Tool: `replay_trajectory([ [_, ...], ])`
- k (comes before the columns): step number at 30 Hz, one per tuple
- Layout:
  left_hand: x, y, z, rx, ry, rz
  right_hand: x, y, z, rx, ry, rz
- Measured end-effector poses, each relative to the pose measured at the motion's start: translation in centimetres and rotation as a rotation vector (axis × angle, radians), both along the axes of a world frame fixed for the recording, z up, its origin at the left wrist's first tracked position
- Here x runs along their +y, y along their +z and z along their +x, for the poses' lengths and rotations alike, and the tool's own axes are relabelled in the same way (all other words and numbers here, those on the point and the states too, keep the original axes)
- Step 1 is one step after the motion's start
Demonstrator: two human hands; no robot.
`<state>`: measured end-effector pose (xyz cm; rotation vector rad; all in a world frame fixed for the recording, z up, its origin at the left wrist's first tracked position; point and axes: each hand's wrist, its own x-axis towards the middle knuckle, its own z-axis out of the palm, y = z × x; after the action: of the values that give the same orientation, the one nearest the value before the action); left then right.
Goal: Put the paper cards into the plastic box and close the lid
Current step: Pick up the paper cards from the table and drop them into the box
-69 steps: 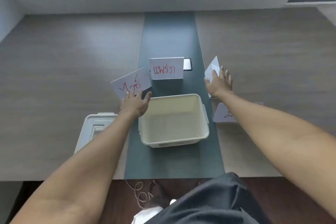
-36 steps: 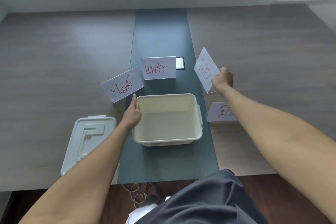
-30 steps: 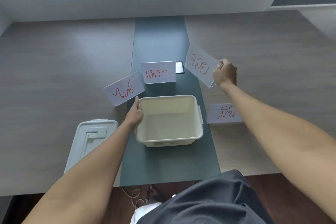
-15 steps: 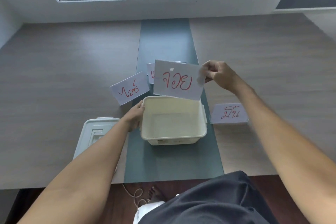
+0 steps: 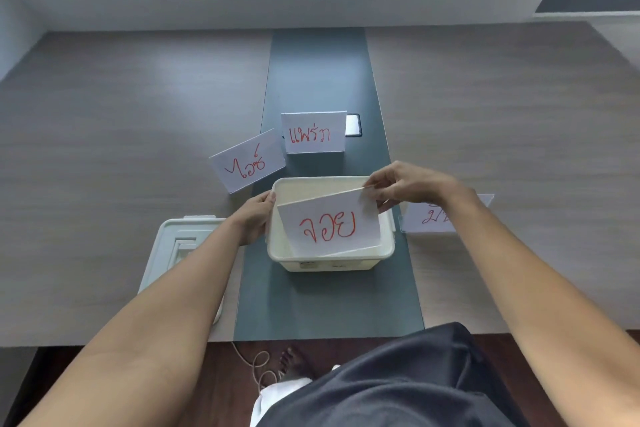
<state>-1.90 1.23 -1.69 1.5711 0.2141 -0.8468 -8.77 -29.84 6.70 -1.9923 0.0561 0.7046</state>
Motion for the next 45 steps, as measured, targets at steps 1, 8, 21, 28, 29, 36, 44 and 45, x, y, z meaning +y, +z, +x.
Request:
replay_trajectory([
  [1, -0.1, 0.0, 0.0, 0.003, 0.003, -0.005, 0.3, -0.5, -0.1, 0.024, 0.012, 0.005],
  [8, -0.3, -0.2, 0.0, -0.019, 0.011, 0.011, 1.5, -3.3, -0.7, 0.223, 0.054, -0.062],
  [21, -0.5, -0.8, 0.6, -0.049, -0.006, 0.060, 3.4, -2.6, 0.7, 0.316, 0.381, -0.442],
  [28, -0.3, -1.6, 0.9, -0.064, -0.024, 0.086, -1.4, -1.4, 3.2, -0.145, -0.236, -0.081],
  [29, -0.4, -1.6, 0.9, -0.065, -0.022, 0.087, -2.4, -1.7, 3.3, -0.200, -0.297, -0.103],
  [36, -0.3, -2.2, 1.1, -0.068, -0.022, 0.110, -7.4, -4.3, 1.8, -0.206, -0.298, -0.532],
  [44, -0.4, -2.3, 1.1, -0.072, 0.001, 0.109, -10.1, -8.1, -2.2, 0.138, -0.058, -0.934],
  [45, -0.4, -2.3, 1.1, -0.074, -0.002, 0.111, -10.3, -8.6, -2.5, 0.134, -0.055, -0.958],
])
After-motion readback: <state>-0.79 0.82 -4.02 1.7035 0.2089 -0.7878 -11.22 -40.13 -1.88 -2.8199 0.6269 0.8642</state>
